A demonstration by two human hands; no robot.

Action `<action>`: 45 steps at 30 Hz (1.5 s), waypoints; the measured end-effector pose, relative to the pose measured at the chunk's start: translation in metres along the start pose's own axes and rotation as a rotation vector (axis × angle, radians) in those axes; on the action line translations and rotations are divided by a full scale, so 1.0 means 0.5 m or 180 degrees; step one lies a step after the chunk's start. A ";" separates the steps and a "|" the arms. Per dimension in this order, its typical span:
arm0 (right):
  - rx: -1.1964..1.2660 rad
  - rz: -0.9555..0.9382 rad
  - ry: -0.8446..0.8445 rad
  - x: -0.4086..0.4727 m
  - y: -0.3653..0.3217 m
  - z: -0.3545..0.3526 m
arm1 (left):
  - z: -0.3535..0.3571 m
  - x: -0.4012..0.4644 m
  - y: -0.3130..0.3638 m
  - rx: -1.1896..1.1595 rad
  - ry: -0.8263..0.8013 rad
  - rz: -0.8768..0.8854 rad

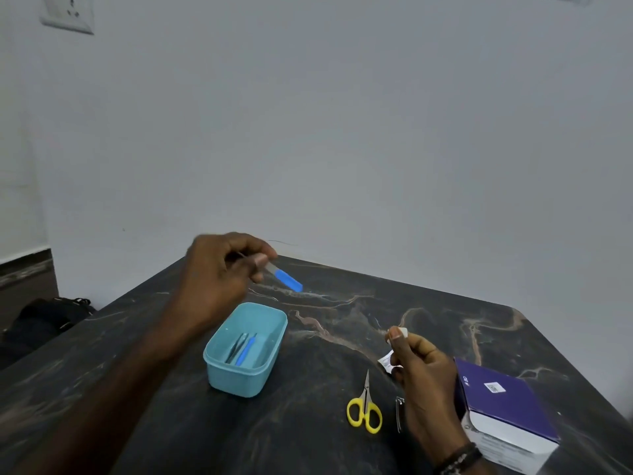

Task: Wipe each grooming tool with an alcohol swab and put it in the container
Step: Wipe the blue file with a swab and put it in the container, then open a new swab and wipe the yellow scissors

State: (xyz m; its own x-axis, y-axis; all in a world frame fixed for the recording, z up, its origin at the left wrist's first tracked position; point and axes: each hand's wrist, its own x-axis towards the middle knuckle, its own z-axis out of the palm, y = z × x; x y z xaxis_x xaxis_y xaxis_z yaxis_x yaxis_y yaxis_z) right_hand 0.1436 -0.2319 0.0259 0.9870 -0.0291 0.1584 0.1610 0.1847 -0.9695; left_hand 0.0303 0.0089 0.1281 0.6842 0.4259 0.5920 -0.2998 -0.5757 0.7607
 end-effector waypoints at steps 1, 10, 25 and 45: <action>0.0010 0.0003 0.0007 -0.001 0.000 0.000 | -0.020 0.017 -0.003 0.0273 -0.0123 0.0018; 0.0032 -0.0079 0.0016 0.000 -0.002 0.000 | 0.026 0.087 -0.065 0.2263 -0.2141 -0.0072; -0.0003 -0.0130 0.0011 -0.007 -0.015 0.003 | 0.107 0.050 -0.053 0.3693 -0.2086 0.0276; -0.0174 -0.0406 0.0244 0.006 -0.009 0.003 | 0.313 -0.098 0.009 0.2214 -0.3175 -0.0528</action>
State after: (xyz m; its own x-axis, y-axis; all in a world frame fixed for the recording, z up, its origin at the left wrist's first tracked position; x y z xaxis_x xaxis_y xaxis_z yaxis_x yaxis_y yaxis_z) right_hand 0.1460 -0.2312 0.0311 0.9553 -0.1241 0.2682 0.2829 0.1209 -0.9515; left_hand 0.0994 -0.1237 0.0607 0.9809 -0.0153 -0.1938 0.0490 -0.9453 0.3226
